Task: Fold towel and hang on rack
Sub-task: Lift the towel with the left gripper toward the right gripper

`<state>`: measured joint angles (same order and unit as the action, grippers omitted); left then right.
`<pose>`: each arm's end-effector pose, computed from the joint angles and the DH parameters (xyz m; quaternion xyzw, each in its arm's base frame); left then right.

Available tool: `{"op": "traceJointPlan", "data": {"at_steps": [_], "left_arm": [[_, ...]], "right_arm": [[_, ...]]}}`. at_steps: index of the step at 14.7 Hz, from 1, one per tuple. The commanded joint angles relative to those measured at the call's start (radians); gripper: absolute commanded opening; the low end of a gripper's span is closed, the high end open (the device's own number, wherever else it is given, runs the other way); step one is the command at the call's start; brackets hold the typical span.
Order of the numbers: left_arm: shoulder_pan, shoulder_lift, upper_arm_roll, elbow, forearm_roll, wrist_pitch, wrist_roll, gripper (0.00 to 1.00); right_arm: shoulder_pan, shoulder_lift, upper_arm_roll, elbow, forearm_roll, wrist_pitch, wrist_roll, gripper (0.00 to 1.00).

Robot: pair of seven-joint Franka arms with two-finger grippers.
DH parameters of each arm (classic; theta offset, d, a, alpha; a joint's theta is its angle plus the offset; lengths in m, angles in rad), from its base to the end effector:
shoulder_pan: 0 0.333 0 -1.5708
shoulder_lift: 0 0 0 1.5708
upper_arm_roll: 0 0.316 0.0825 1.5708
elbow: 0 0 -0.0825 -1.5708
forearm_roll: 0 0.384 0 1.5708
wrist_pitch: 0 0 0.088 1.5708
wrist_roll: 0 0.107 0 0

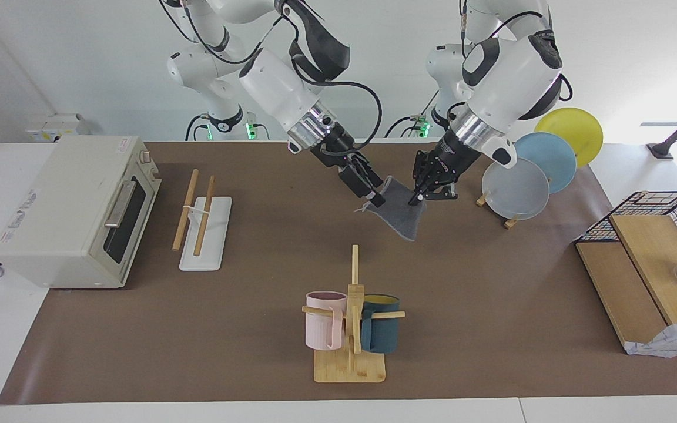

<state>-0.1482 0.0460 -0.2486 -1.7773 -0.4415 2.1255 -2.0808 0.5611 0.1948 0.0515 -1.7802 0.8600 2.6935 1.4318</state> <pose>0.5526 -0.2493 0.5581 0.5768 0.7764 -0.1476 0.2065 0.5555 0.3569 0.5186 -0.6634 0.6044 0.0945 0.4309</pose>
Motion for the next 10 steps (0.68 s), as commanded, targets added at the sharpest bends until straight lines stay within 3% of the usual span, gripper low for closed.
{"op": "traceJointPlan", "data": {"at_steps": [1, 3, 4, 6, 9, 10], "left_arm": [[-0.008, -0.034, 0.011, -0.039, -0.019, 0.021, -0.027, 0.0], [-0.008, -0.034, 0.011, -0.039, -0.019, 0.022, -0.044, 0.0], [-0.008, -0.034, 0.011, -0.037, -0.019, 0.021, -0.048, 0.0], [-0.008, -0.034, 0.011, -0.037, -0.019, 0.021, -0.058, 0.0], [-0.008, -0.034, 0.011, -0.037, -0.019, 0.021, -0.062, 0.0], [-0.008, -0.034, 0.011, -0.037, -0.019, 0.021, -0.064, 0.0]], "right_arm": [[0.01, 0.014, -0.001, 0.01, 0.024, 0.012, -0.025, 0.91], [0.022, 0.028, 0.001, 0.018, 0.022, 0.035, -0.033, 0.83], [0.019, 0.028, -0.001, 0.019, 0.022, 0.037, -0.033, 0.74], [0.019, 0.028, -0.001, 0.021, 0.024, 0.039, -0.034, 0.5], [0.008, 0.029, -0.001, 0.034, 0.024, 0.037, -0.068, 0.0], [0.008, 0.035, -0.001, 0.044, 0.025, 0.036, -0.105, 0.0]]}}
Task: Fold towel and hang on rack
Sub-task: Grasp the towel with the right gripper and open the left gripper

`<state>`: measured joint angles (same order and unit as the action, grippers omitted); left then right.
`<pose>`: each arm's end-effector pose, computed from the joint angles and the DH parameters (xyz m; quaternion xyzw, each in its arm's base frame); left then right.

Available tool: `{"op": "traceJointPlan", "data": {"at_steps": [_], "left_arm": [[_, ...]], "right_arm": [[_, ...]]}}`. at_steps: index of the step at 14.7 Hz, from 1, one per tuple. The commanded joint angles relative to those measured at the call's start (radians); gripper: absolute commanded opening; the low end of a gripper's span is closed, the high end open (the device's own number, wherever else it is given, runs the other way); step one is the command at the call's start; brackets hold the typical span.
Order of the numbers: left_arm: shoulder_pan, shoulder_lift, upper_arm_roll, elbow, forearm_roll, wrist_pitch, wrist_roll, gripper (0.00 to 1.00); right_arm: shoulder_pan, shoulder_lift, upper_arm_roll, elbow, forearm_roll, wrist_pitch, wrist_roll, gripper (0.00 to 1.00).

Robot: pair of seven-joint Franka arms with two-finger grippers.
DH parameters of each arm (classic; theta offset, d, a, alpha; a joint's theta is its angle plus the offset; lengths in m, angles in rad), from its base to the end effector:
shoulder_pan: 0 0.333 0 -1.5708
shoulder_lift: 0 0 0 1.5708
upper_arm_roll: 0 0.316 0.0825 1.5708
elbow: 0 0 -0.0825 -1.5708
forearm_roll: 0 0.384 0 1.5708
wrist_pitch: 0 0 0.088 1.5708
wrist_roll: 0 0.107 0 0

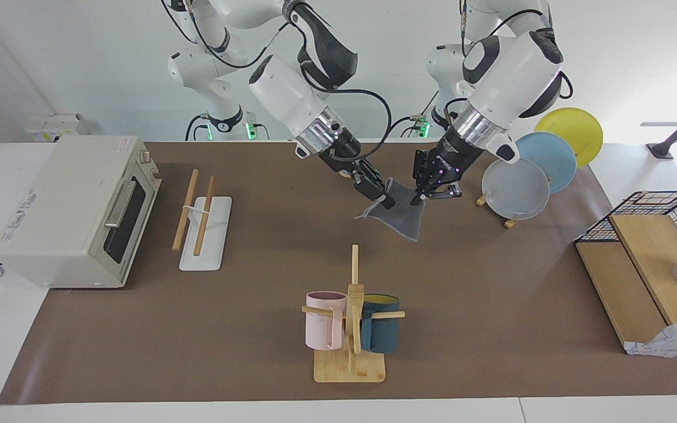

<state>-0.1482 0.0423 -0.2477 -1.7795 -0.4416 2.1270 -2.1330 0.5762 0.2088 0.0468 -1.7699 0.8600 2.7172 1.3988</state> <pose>0.5519 -0.2486 0.5592 0.5559 0.7914 -0.1520 0.2039 0.5562 0.3629 0.5169 -0.6719 0.5925 0.0816 0.4369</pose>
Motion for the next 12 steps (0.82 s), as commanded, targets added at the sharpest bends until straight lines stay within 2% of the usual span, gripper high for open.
{"op": "traceJointPlan", "data": {"at_steps": [1, 6, 7, 12], "left_arm": [[-0.01, -0.032, 0.01, -0.035, -0.019, 0.019, -0.01, 0.0], [-0.011, -0.033, 0.008, -0.037, -0.016, 0.017, 0.004, 0.0], [-0.011, -0.036, 0.008, -0.037, -0.013, 0.019, 0.004, 0.99], [-0.017, -0.038, 0.008, -0.04, -0.005, 0.019, 0.008, 1.0]], "right_arm": [[-0.009, 0.021, 0.004, 0.038, 0.024, 0.009, -0.087, 0.0], [-0.007, 0.023, 0.004, 0.046, 0.022, 0.003, -0.122, 0.0], [-0.007, 0.023, 0.004, 0.046, 0.022, 0.001, -0.133, 0.0], [-0.012, 0.021, 0.002, 0.046, 0.014, -0.043, -0.193, 0.0]]}}
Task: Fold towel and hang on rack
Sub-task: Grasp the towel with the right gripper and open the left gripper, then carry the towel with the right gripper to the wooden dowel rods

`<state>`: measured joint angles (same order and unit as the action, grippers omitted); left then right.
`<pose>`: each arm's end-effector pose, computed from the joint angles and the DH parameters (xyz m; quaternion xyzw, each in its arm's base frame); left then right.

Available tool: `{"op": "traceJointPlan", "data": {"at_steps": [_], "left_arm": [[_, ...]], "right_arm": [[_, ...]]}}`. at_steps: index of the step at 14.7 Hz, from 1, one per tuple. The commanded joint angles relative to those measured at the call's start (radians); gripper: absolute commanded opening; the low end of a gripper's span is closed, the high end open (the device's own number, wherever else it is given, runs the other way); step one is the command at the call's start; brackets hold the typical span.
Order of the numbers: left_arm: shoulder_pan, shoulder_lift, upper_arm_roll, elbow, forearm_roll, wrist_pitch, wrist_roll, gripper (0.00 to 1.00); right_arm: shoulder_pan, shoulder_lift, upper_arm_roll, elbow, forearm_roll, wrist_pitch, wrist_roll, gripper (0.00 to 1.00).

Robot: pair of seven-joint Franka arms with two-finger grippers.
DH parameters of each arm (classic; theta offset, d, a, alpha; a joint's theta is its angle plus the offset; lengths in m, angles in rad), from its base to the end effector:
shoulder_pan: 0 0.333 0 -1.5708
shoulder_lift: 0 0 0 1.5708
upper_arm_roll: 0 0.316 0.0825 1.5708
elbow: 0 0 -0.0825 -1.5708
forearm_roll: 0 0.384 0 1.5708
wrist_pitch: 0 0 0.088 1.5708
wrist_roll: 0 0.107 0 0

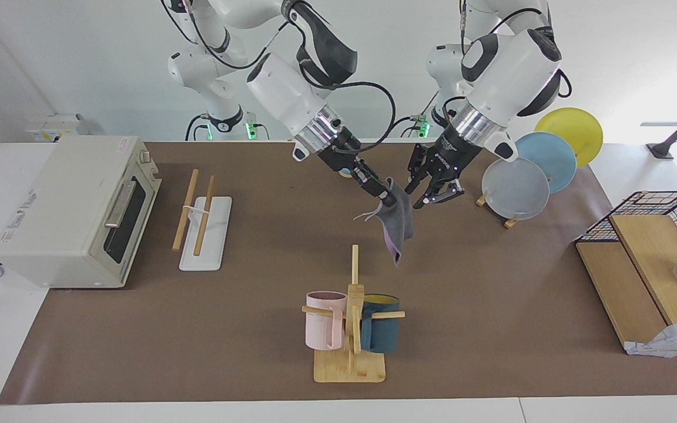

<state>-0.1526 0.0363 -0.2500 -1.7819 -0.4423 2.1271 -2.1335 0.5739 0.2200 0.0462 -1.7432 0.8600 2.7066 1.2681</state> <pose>0.5487 -0.2520 0.5616 0.5585 0.7893 -0.1521 0.2049 0.5607 0.3648 0.5223 -0.7087 0.5445 0.0542 0.4454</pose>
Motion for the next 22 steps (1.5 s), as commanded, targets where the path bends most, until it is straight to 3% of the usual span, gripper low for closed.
{"op": "traceJointPlan", "data": {"at_steps": [1, 3, 6, 10, 16, 18, 22], "left_arm": [[-0.012, -0.032, 0.012, -0.04, 0.004, 0.019, 0.023, 1.0], [0.001, -0.047, 0.012, -0.071, 0.013, 0.019, 0.125, 1.0], [0.05, -0.079, 0.02, -0.131, 0.013, 0.005, 0.43, 1.0], [0.171, -0.096, 0.021, -0.146, 0.019, -0.114, 0.9, 1.0], [0.257, -0.082, 0.031, -0.1, 0.238, -0.16, 1.485, 1.0], [0.289, -0.064, 0.031, -0.059, 0.29, -0.196, 1.671, 1.0], [0.3, -0.018, 0.032, 0.06, 0.417, -0.311, 1.879, 1.0]], "right_arm": [[-0.016, 0.01, 0.001, 0.021, 0.01, -0.056, -0.093, 0.0], [-0.016, 0.007, 0.0, 0.018, 0.007, -0.1, -0.154, 0.0], [-0.034, -0.004, -0.006, 0.013, -0.015, -0.184, -0.168, 0.0], [-0.147, -0.057, -0.005, 0.024, -0.226, -0.475, -0.287, 0.0], [-0.334, -0.157, -0.008, -0.013, -0.403, -0.858, -0.598, 0.0], [-0.397, -0.198, -0.009, -0.068, -0.453, -0.91, -0.813, 0.0], [-0.448, -0.24, -0.009, -0.154, -0.561, -0.919, -0.961, 0.0]]}}
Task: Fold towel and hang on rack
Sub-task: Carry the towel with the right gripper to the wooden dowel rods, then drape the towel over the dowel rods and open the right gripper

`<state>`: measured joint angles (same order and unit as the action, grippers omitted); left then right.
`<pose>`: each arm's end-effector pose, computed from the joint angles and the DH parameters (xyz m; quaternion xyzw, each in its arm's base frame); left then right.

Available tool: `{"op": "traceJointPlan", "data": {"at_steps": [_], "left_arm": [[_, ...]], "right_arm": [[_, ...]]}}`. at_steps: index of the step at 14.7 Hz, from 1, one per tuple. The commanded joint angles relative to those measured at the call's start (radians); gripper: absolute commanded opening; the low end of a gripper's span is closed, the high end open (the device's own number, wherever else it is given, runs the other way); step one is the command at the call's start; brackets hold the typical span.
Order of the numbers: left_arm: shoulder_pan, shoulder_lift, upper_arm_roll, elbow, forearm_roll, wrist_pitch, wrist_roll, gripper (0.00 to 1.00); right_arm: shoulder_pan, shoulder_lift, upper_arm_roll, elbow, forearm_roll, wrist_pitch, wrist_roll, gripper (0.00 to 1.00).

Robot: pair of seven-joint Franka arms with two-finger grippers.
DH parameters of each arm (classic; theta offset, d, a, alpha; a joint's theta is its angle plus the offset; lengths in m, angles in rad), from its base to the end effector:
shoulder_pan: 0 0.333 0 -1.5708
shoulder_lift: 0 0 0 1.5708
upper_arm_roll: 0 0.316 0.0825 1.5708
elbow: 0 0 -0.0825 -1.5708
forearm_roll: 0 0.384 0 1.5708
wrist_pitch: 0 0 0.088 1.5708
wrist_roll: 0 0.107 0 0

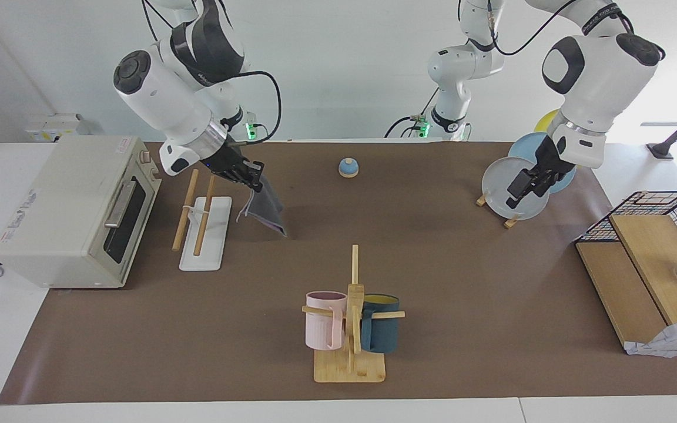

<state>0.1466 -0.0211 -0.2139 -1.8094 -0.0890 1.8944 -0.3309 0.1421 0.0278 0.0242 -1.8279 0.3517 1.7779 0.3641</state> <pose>0.5658 -0.0456 0.5513 0.9875 0.1428 0.0437 0.0503 0.5512 0.1226 0.5094 -0.9748 0.1395 0.0815 0.1540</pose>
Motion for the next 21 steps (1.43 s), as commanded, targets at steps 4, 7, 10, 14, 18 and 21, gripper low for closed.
{"op": "traceJointPlan", "data": {"at_steps": [4, 7, 10, 14, 18, 21], "left_arm": [[-0.015, 0.087, -0.005, 0.199, 0.14, -0.221, 0.177, 1.0], [-0.047, 0.07, 0.001, 0.197, 0.146, -0.262, 0.211, 1.0], [-0.171, 0.052, 0.129, 0.177, 0.141, -0.264, 0.198, 1.0], [-0.206, 0.05, 0.179, 0.177, 0.094, -0.284, 0.196, 1.0], [-0.222, 0.059, 0.208, 0.231, 0.084, -0.34, 0.203, 1.0], [-0.22, 0.059, 0.22, 0.229, 0.087, -0.312, 0.242, 1.0]], "right_arm": [[-0.038, -0.086, 0.013, -0.142, -0.207, 0.006, -0.106, 0.0], [-0.116, -0.089, 0.013, -0.146, -0.289, -0.027, -0.184, 0.0], [-0.202, -0.089, 0.014, -0.148, -0.309, -0.031, -0.273, 0.0], [-0.22, -0.089, 0.014, -0.154, -0.39, -0.017, -0.349, 0.0], [-0.246, -0.089, 0.013, -0.154, -0.399, -0.017, -0.43, 0.0], [-0.259, -0.089, 0.013, -0.156, -0.438, -0.011, -0.471, 0.0]]}}
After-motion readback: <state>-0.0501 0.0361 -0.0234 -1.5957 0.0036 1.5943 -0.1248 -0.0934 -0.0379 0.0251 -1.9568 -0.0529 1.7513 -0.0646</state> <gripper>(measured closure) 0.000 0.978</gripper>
